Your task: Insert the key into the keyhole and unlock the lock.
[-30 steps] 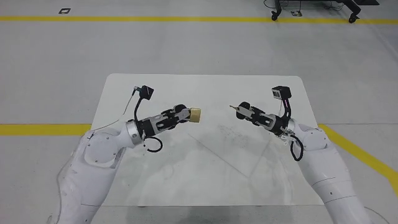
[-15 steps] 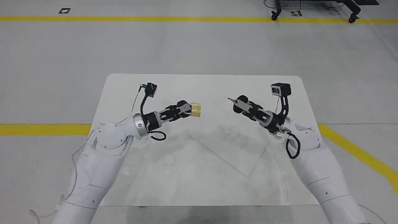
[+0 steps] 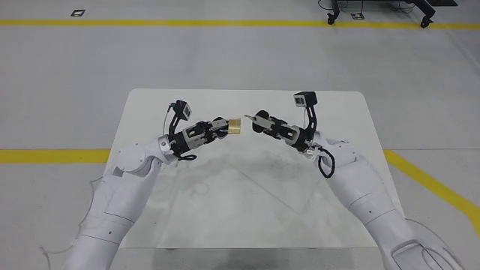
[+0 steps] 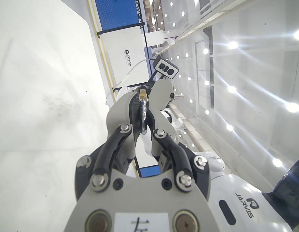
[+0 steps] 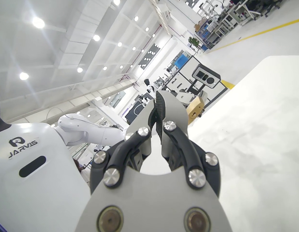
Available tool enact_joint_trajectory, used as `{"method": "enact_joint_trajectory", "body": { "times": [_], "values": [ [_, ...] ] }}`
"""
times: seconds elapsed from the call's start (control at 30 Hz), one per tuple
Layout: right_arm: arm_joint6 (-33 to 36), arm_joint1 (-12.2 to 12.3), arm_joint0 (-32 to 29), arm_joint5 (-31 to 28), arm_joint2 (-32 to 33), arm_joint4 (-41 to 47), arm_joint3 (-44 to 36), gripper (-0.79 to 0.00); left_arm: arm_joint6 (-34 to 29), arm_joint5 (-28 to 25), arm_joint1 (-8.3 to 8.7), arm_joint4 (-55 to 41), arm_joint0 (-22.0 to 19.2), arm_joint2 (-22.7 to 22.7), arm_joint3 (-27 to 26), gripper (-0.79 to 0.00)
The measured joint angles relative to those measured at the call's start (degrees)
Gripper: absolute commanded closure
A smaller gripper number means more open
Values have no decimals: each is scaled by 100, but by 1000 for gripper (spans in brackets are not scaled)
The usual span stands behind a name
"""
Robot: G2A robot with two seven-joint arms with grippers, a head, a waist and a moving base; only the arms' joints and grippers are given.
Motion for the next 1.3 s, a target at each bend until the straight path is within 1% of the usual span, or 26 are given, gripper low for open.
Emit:
{"method": "enact_joint_trajectory", "body": {
  "times": [0.13,0.33,0.47,0.67,0.83,1.03,1.13,1.3],
  "values": [
    [236,-102,141,-244,-312,243,151,0,154,58,-20,89,-93,79,105,0],
    [278,-148,319,-246,-638,174,243,0,225,59,-50,-75,-134,125,179,0],
    [129,-159,418,-396,-757,95,404,0,74,65,-74,-346,-157,156,252,0],
    [-306,-173,590,-831,-871,-154,652,0,-252,117,-121,-926,-215,206,433,0],
    [-418,-198,687,-860,-731,-340,711,0,-333,-5,-119,-625,-302,262,484,0],
    [-668,-223,670,-859,-477,-643,580,0,-417,-90,-105,-298,-346,308,433,0],
    [-741,-217,583,-859,-290,-522,438,0,-473,-213,-100,-249,-343,297,387,0],
    [-600,-160,436,-859,114,-331,363,0,-735,-500,-83,-226,-338,264,291,0]
  ]
}}
